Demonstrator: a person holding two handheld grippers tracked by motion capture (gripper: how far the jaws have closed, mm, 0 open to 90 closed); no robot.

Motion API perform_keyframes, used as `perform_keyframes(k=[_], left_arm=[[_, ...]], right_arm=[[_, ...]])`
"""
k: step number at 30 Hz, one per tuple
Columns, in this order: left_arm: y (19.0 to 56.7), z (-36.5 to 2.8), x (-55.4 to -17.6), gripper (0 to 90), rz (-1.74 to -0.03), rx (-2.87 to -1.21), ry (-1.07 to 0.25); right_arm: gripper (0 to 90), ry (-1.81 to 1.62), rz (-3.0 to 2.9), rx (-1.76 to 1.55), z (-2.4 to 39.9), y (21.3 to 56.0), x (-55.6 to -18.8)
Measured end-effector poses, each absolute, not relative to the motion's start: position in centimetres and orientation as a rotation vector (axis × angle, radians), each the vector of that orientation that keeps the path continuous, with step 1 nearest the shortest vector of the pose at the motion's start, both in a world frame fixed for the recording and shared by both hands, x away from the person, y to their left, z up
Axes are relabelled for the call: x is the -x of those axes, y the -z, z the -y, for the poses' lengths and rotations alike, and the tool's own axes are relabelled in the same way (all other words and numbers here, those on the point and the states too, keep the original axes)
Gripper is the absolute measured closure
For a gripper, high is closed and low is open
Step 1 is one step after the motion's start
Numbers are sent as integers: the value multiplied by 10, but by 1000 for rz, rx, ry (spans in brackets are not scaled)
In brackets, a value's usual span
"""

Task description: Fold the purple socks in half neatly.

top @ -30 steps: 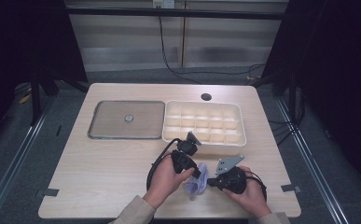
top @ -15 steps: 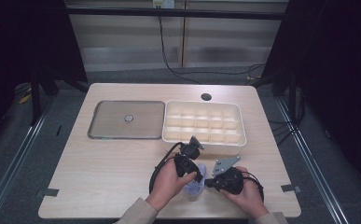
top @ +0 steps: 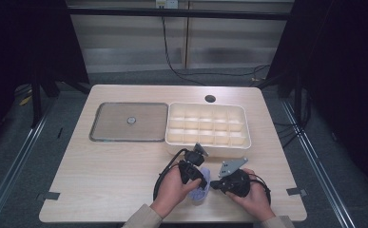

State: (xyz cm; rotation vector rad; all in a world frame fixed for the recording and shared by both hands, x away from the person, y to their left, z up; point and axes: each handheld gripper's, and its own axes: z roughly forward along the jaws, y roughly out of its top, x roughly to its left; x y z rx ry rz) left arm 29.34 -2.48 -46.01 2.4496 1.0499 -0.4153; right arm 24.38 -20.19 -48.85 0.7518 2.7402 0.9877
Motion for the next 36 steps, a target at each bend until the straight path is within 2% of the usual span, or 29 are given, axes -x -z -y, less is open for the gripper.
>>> perform_keyframes(k=[13,21,36], left_arm=[[460,26,-288,816,-1011,-2488,349],[454,24,-288,703,-1014,-2463,388],[432,-1,-300,640,-1037,-2383,353]], right_arm=[[899,-973,-2716,-795,210,487,-244],[898,-981,-2713,-785,210,488,-245],[884,-991,-2713,-808,212,488,-245]])
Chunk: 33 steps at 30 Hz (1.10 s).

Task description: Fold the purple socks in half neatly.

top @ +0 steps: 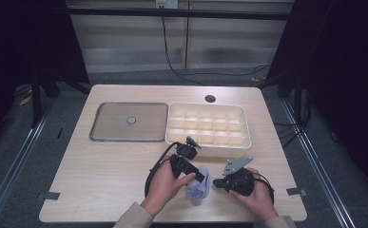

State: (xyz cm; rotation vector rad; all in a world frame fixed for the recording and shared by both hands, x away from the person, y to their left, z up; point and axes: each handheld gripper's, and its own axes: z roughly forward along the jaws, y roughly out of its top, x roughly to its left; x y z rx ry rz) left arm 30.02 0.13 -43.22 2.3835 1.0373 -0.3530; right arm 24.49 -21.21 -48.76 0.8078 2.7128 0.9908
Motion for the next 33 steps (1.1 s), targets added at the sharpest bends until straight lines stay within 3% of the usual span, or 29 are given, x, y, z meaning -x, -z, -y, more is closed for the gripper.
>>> perform_keyframes(k=[12,26,33], left_arm=[[454,-18,-305,617,-1101,-2398,338],[466,0,-285,586,-1023,-2407,404],[464,-5,-287,526,-1017,-2391,406]], right_arm=[[831,-989,-2700,-851,215,484,-244],[779,-996,-2679,-899,221,482,-245],[747,-1015,-2669,-952,226,481,-246]])
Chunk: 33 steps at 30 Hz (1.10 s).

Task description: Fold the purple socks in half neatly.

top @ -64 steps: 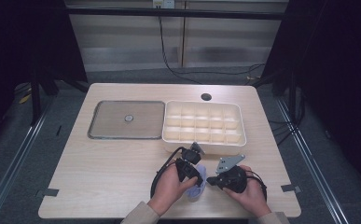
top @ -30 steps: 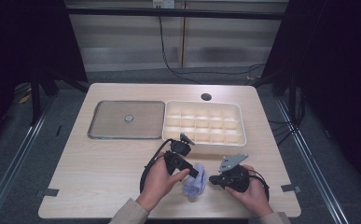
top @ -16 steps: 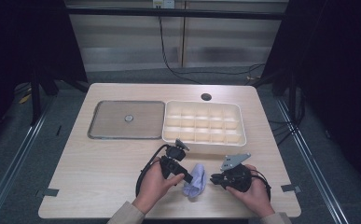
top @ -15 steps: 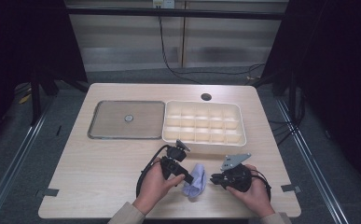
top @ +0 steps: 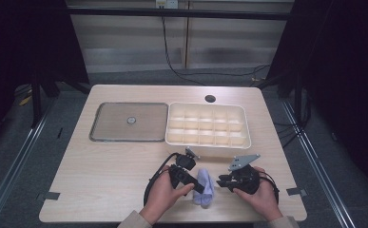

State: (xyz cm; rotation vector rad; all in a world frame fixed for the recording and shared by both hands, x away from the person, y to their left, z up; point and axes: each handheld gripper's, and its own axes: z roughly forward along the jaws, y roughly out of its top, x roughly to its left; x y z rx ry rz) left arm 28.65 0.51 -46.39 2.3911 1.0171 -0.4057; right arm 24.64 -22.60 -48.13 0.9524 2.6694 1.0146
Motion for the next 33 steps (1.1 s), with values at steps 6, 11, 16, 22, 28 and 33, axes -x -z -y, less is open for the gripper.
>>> perform_keyframes(k=[6,11,16,22,28,33], left_arm=[[457,-29,-292,445,-973,-2379,327],[457,-50,-295,381,-936,-2379,253],[466,-75,-296,344,-902,-2375,132],[473,-96,-298,306,-888,-2365,65],[472,-109,-301,289,-864,-2360,3],[474,-120,-300,270,-834,-2340,-50]], right_arm=[[715,-1032,-2674,-1016,227,478,-248],[664,-1028,-2679,-1105,226,477,-249],[612,-1021,-2689,-1174,224,476,-250],[550,-1017,-2692,-1265,226,473,-254],[487,-991,-2693,-1306,229,471,-257],[452,-954,-2701,-1323,231,470,-258]])
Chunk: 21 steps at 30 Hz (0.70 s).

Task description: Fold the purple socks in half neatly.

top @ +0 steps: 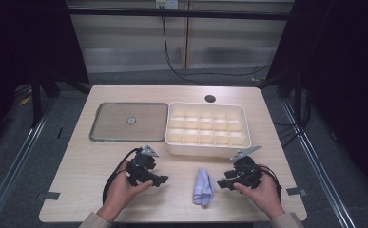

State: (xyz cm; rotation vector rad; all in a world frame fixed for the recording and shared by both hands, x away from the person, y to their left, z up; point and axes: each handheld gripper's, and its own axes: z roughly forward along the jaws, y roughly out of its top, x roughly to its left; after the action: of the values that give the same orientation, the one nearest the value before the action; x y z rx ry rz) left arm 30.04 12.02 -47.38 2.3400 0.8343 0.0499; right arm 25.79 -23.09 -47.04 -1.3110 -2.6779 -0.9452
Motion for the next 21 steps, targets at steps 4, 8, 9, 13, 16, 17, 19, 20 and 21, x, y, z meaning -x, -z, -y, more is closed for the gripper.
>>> perform_keyframes(k=[4,8,9,13,16,17,19,20,21], left_arm=[[478,-131,-300,262,-835,-2333,-106],[482,-139,-301,251,-840,-2322,-129],[482,-141,-302,250,-838,-2318,-133],[484,-147,-303,249,-829,-2320,-153],[485,-151,-303,249,-819,-2326,-180],[486,-152,-303,249,-816,-2320,-180],[487,-156,-303,246,-806,-2323,-204],[488,-157,-302,246,-803,-2326,-215],[489,-158,-302,243,-807,-2323,-209]], right_arm=[[410,940,2655,1330,233,470,-259],[363,913,2635,1350,231,469,-262],[356,917,2641,1339,230,469,-263],[337,903,2639,1340,227,468,-265],[326,895,2627,1355,224,466,-266],[324,893,2629,1355,224,465,-266],[318,889,2624,1355,223,464,-267],[314,883,2620,1363,222,464,-267],[311,880,2621,1368,222,463,-267]])
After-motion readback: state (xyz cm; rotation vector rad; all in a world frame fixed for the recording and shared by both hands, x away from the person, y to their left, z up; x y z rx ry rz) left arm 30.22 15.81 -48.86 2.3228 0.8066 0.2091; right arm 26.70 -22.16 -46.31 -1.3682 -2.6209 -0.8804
